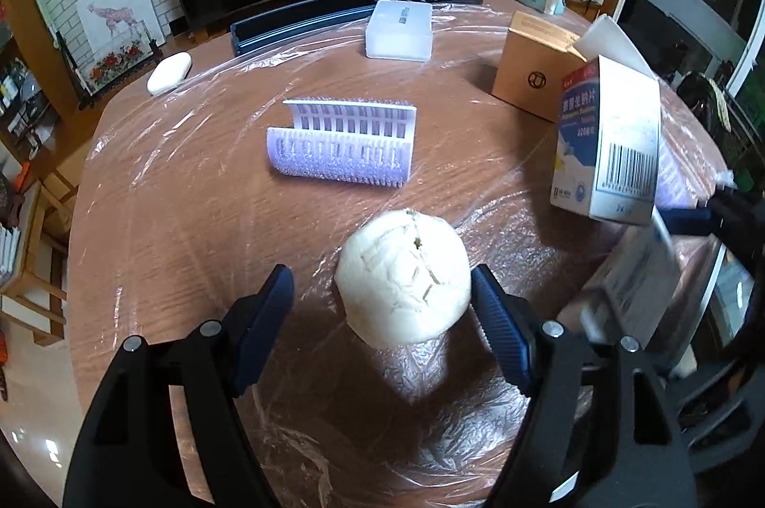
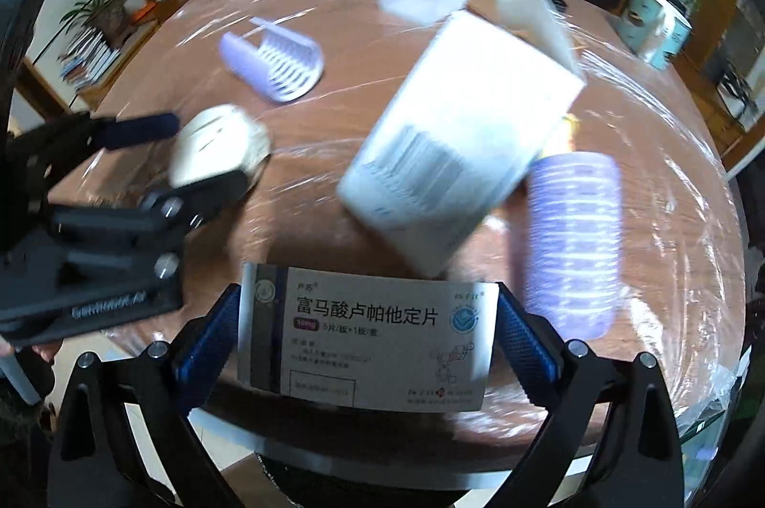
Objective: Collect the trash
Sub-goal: 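Grasp the white round lump with the left tool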
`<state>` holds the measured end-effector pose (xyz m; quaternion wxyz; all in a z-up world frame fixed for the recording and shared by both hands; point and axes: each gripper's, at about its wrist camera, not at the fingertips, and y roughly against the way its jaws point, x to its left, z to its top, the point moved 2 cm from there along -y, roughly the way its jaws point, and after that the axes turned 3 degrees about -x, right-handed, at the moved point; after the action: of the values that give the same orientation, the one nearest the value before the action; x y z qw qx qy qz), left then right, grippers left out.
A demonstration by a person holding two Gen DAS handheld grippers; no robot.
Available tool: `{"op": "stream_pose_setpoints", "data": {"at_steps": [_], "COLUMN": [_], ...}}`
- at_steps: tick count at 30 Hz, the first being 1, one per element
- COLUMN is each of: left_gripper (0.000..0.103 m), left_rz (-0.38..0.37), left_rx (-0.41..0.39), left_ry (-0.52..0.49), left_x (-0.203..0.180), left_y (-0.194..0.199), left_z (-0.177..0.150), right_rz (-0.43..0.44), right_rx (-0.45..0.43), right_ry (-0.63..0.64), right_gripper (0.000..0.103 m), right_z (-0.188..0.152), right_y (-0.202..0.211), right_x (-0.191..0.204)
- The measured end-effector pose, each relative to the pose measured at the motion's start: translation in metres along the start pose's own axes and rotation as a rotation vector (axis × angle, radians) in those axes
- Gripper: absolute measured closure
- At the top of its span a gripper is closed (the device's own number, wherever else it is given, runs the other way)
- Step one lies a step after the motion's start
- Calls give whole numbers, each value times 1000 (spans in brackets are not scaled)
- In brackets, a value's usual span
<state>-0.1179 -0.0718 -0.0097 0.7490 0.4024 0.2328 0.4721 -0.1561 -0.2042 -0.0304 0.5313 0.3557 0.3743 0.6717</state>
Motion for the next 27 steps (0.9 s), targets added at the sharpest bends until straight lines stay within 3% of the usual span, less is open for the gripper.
{"op": "stream_pose_setpoints", "data": {"at_steps": [4, 8, 27], "left_gripper": [30, 49, 50], "left_rz": [-3, -20, -16], "left_rx": [3, 10, -50], "left_ry": [-3, 3, 73], "left_x": [-1, -2, -11], "left_y": [-1, -1, 31], "left_z": [1, 1, -8], "right_rz": [5, 20, 113], "right_rx": [-16, -16, -70], "right_ry": [-10, -16, -61], "right_gripper": [6, 6, 6], "right_z": [0, -2, -13], "right_y": [7, 9, 39], "right_x": [3, -1, -15]}}
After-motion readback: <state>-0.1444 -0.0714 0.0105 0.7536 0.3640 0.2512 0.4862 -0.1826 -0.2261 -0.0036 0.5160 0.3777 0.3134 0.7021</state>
